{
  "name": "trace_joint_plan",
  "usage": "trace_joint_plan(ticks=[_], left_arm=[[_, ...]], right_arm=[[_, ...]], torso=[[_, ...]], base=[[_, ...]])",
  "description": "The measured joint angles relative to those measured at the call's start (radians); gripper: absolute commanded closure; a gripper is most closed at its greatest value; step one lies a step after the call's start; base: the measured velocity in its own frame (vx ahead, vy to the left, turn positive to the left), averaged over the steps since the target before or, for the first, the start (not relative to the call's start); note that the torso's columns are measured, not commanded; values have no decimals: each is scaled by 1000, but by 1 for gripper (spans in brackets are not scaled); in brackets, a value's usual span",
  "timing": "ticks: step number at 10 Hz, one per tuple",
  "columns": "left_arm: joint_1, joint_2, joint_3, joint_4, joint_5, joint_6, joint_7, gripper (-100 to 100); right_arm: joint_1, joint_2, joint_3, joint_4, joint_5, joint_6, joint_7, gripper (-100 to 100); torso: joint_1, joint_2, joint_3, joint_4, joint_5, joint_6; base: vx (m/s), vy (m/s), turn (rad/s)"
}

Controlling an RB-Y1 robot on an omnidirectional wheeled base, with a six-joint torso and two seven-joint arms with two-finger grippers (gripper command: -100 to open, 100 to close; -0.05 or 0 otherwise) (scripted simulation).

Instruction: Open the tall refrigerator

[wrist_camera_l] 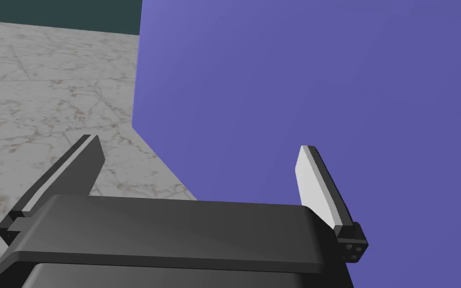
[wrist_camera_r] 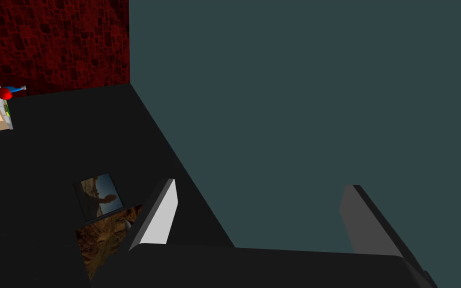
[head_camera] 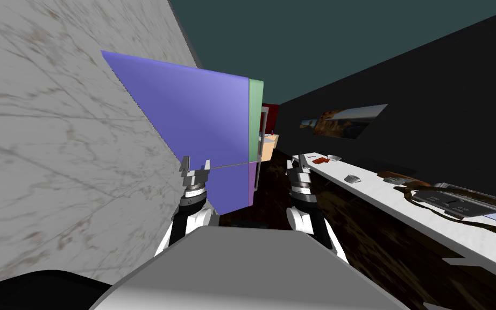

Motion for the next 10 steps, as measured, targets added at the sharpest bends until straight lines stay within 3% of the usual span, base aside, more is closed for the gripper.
trace_joint_plan(ticks=[2, 9, 10], left_arm=[[0, 0, 0, 0, 0, 0, 0, 0], [0, 0, 0, 0, 0, 0, 0, 0], [0, 0, 0, 0, 0, 0, 0, -100]], right_arm=[[0, 0, 0, 0, 0, 0, 0, 0], [0, 0, 0, 0, 0, 0, 0, 0], [0, 0, 0, 0, 0, 0, 0, 0]], torso=[[0, 104, -209, 105, 0, 0], [0, 618, -1234, 617, 0, 0], [0, 691, -1382, 691, 0, 0]], base=[[0, 0, 0], [0, 0, 0], [10, -23, 16]])
